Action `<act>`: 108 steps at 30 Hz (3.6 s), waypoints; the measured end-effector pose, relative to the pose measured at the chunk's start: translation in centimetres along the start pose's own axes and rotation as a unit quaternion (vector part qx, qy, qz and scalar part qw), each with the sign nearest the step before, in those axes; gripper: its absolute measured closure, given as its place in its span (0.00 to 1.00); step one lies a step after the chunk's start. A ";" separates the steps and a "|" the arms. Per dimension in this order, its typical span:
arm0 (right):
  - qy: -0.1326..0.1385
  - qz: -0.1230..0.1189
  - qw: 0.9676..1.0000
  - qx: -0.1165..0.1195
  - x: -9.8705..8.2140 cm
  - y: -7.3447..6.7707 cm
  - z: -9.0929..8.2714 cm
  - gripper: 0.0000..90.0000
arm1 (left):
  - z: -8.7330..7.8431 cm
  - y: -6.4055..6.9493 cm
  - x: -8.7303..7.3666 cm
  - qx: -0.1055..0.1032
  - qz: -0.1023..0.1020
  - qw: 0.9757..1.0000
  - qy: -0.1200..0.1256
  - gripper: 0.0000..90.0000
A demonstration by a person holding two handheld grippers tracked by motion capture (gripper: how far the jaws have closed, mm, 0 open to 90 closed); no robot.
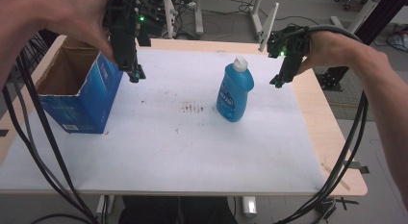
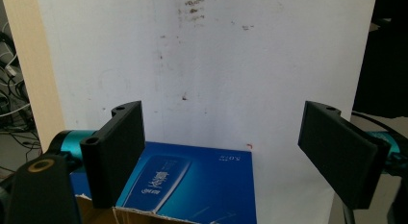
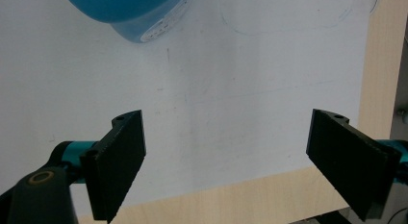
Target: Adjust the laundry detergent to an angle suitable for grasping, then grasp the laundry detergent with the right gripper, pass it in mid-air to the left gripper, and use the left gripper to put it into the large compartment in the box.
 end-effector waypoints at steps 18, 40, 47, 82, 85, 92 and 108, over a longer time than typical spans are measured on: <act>0.005 0.003 1.000 -0.001 -0.4 -0.4 -0.4 0.15 | 0.5 0.1 0.4 0.000 0.001 1.000 0.004 0.18; 0.018 0.062 0.998 0.012 -0.7 -3.3 1.4 0.15 | 1.4 -0.3 0.0 -0.004 0.000 1.000 0.022 0.18; 0.064 0.124 0.990 -0.009 0.0 -4.5 1.4 0.15 | 1.8 -0.2 -0.1 -0.005 0.000 1.000 0.029 0.18; 0.206 0.354 0.907 -0.096 3.8 -6.8 4.4 0.15 | 2.0 -0.2 -1.0 0.002 -0.009 0.999 0.036 0.18; 0.219 0.364 0.899 -0.109 4.0 -6.7 4.8 0.15 | 2.0 -0.2 -0.9 0.002 -0.007 0.999 0.037 0.18; 0.237 0.376 0.886 -0.130 4.2 -6.6 5.5 0.15 | 2.0 -0.1 -1.0 0.002 -0.007 0.999 0.034 0.18; 0.268 0.401 0.858 -0.175 4.4 -6.4 7.3 0.15 | 2.4 -0.1 -1.3 0.003 -0.011 0.999 0.036 0.18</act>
Point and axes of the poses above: each handheld gripper's, and its own axes: z roughly forward along the jaws, x roughly out of its top, y roughly to its right, the point moved 8 cm from there along z, roughly forward along the jaws, and after that the axes turned 7 degrees about y, right-handed, at the moved point
